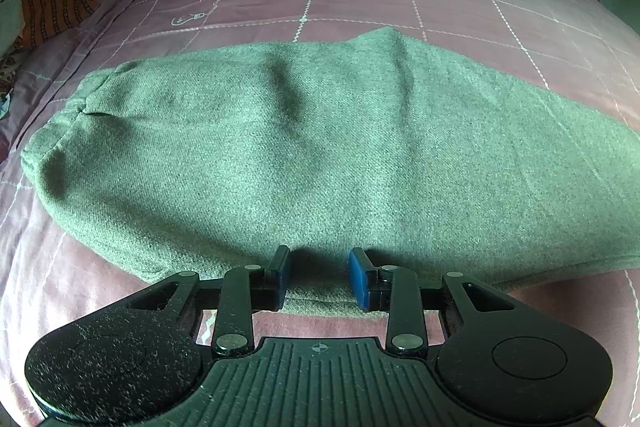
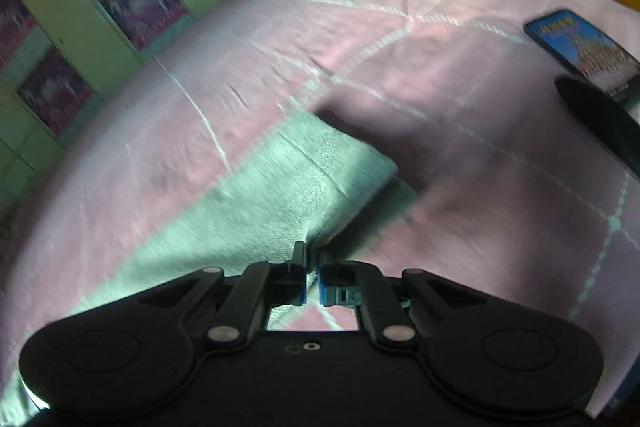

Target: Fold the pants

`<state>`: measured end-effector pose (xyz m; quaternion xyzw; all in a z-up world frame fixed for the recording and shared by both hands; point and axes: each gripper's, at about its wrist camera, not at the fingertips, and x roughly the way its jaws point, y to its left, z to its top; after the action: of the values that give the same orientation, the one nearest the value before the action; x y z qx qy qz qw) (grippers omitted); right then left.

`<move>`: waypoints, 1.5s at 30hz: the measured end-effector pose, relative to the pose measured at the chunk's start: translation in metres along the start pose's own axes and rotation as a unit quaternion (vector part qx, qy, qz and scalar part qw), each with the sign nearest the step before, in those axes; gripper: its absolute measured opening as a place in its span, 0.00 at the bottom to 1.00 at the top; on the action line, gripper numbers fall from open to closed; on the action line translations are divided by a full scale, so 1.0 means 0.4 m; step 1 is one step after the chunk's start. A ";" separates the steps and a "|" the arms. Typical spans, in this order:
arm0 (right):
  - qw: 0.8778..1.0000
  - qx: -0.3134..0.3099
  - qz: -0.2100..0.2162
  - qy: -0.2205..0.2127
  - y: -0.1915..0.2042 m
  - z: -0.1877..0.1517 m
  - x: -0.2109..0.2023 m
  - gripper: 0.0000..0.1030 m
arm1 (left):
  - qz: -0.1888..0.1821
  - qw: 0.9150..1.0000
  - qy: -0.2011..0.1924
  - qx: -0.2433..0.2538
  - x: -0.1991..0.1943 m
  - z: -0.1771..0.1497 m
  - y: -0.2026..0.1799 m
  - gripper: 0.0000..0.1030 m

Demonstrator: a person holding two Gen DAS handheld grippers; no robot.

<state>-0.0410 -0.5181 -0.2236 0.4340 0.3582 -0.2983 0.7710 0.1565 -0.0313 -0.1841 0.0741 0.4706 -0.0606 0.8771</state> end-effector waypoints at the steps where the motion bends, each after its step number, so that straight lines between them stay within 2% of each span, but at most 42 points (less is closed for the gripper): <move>1: 1.000 0.007 0.001 0.000 -0.008 -0.008 -0.002 0.04 | 0.000 1.000 0.000 0.003 -0.002 -0.001 -0.001 0.32; 3: 1.000 0.014 0.004 -0.011 -0.015 -0.015 -0.017 0.04 | 0.000 1.000 -0.002 0.012 -0.002 -0.002 -0.003 0.32; 4: 1.000 0.001 -0.008 -0.022 -0.009 -0.013 -0.019 0.04 | 0.001 1.000 -0.002 0.018 -0.001 -0.003 -0.005 0.32; 5: 0.999 -0.022 -0.041 -0.029 -0.002 -0.010 -0.011 0.05 | 0.003 1.000 -0.002 0.024 -0.001 -0.003 -0.008 0.32; 7: 0.995 -0.058 -0.077 -0.014 0.006 -0.003 0.012 0.12 | 0.004 0.999 -0.004 0.033 -0.009 -0.004 -0.010 0.32; 8: 0.993 -0.074 -0.089 -0.017 0.012 0.000 0.007 0.21 | 0.004 0.999 -0.006 0.035 -0.017 -0.005 -0.010 0.32; 10: 0.990 -0.077 -0.105 -0.062 0.014 0.005 -0.038 0.21 | 0.002 0.999 -0.016 0.036 -0.041 -0.007 -0.015 0.32; 11: 0.990 -0.068 -0.098 -0.079 0.013 0.013 -0.060 0.21 | -0.003 0.999 -0.020 0.036 -0.052 -0.005 -0.025 0.32; 13: 0.992 -0.081 -0.056 -0.081 0.037 0.019 -0.078 0.21 | -0.025 0.999 -0.024 0.036 -0.064 0.007 -0.062 0.32; 16: 0.986 -0.161 -0.014 -0.048 0.140 -0.002 -0.041 0.21 | -0.049 0.998 -0.032 0.039 -0.065 0.036 -0.152 0.32; 19: 0.974 -0.225 0.012 -0.013 0.250 -0.040 0.028 0.20 | -0.070 0.996 -0.036 0.052 -0.045 0.071 -0.252 0.32; 22: 0.964 -0.266 0.028 0.008 0.329 -0.078 0.077 0.19 | -0.074 0.994 -0.001 0.075 0.002 0.055 -0.317 0.32; 23: 0.961 -0.274 0.032 0.017 0.343 -0.090 0.091 0.19 | -0.068 0.994 0.007 0.085 0.017 0.032 -0.321 0.32; 24: 0.956 -0.291 0.028 0.027 0.353 -0.111 0.098 0.21 | -0.064 0.994 -0.009 0.091 0.012 0.002 -0.315 0.34; 26: 0.938 -0.341 0.009 0.063 0.339 -0.169 0.126 0.21 | -0.066 0.993 -0.022 0.096 -0.011 -0.039 -0.293 0.34; 27: 0.933 -0.356 0.016 0.049 0.317 -0.186 0.116 0.20 | -0.071 0.993 -0.024 0.094 -0.022 -0.051 -0.277 0.34; 29: 0.935 -0.351 0.015 0.042 0.296 -0.188 0.098 0.20 | -0.082 0.993 -0.023 0.083 -0.035 -0.055 -0.250 0.35; 31: 0.939 -0.341 0.012 0.042 0.311 -0.176 0.080 0.24 | -0.085 0.994 -0.015 0.065 -0.039 -0.024 -0.238 0.35; 34: 0.939 -0.342 0.039 0.019 0.369 -0.169 0.066 0.27 | -0.060 0.995 -0.041 0.070 -0.034 0.039 -0.248 0.35; 36: 0.938 -0.342 0.049 0.021 0.419 -0.173 0.083 0.29 | -0.046 0.996 -0.044 0.068 -0.009 0.083 -0.246 0.35; 38: 0.936 -0.348 0.058 0.022 0.477 -0.189 0.106 0.29 | -0.023 0.997 -0.031 0.070 0.038 0.116 -0.237 0.39; 39: 0.931 -0.359 0.060 0.021 0.505 -0.203 0.117 0.29 | -0.008 0.998 -0.013 0.069 0.075 0.124 -0.224 0.50; 40: 0.925 -0.374 0.059 0.020 0.528 -0.220 0.129 0.30 | -0.003 0.998 -0.008 0.060 0.102 0.127 -0.200 0.67; 41: 0.918 -0.393 0.049 0.027 0.546 -0.242 0.146 0.30 | 0.007 0.999 -0.010 0.043 0.115 0.128 -0.171 0.75; 42: 0.912 -0.407 0.029 0.047 0.553 -0.260 0.178 0.31 | 0.022 0.999 -0.010 0.025 0.123 0.134 -0.138 0.80; 43: 0.912 -0.406 0.029 0.048 0.544 -0.266 0.191 0.31 | 0.030 0.999 -0.014 0.014 0.129 0.140 -0.098 0.80; 45: 0.923 -0.381 0.035 0.049 0.527 -0.247 0.190 0.32 | 0.034 0.999 -0.016 0.009 0.149 0.152 -0.021 0.83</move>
<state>0.1354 -0.3483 -0.2256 0.1340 0.4671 -0.0908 0.8692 0.2374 -0.0530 -0.2014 0.0966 0.4527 -0.0360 0.8857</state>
